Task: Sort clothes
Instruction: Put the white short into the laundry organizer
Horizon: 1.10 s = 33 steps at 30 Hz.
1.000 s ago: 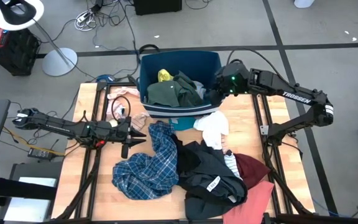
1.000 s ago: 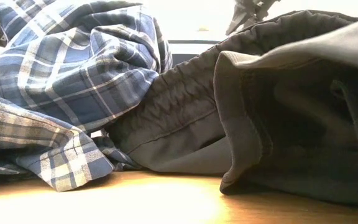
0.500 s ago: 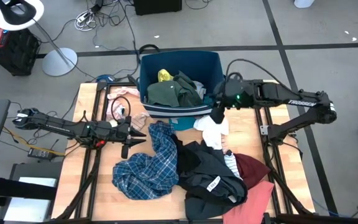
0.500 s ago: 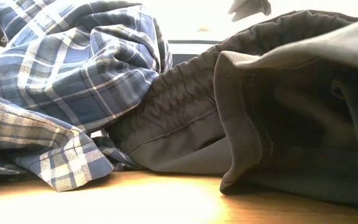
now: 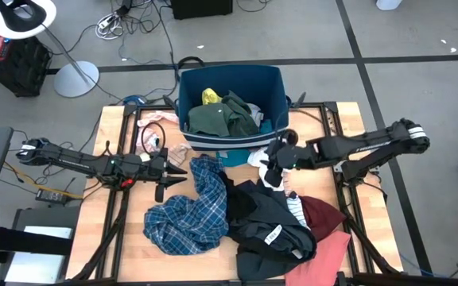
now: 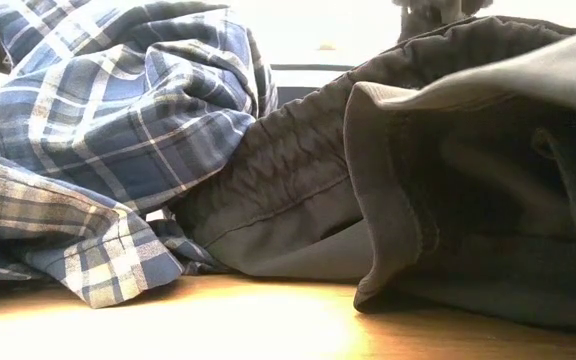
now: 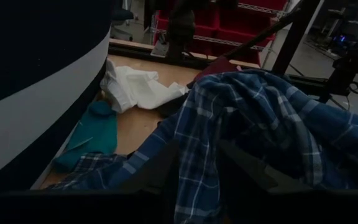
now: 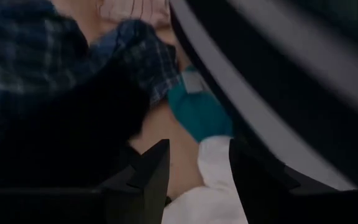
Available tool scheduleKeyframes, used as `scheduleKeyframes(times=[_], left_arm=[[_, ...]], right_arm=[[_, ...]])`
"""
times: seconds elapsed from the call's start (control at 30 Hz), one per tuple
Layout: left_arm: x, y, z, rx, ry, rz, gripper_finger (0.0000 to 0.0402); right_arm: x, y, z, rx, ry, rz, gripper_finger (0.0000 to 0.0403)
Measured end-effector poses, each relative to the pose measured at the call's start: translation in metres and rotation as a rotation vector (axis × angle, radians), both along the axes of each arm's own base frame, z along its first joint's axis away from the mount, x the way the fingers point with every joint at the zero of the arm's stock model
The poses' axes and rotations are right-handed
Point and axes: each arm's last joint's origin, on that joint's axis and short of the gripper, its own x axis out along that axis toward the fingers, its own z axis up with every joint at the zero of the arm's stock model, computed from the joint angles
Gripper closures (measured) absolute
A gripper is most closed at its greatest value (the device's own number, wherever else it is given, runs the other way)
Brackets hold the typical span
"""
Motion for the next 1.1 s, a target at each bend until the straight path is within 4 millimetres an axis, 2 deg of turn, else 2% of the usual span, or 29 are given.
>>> scheduleKeyframes(times=[0.33,0.5,0.67,0.93,1.1], left_arm=[[0.000,0.000,0.000,0.000,0.003,0.000,0.0289],[0.000,0.000,0.000,0.000,0.003,0.000,0.0289],[0.000,0.000,0.000,0.000,0.002,0.000,0.0289],[0.000,0.000,0.000,-0.001,0.002,0.000,0.0289],[0.000,0.000,0.000,0.000,0.002,0.000,0.0289]], right_arm=[[-0.015,-0.001,-0.059,0.055,0.098,-0.083,0.0237],[-0.029,-0.011,-0.091,0.160,0.111,-0.291,0.0230],[-0.039,-0.018,-0.112,0.199,0.124,-0.373,0.0195],[-0.046,-0.025,-0.137,0.222,0.067,-0.373,0.0112],[-0.056,-0.026,-0.154,0.304,0.049,-0.414,0.0097]])
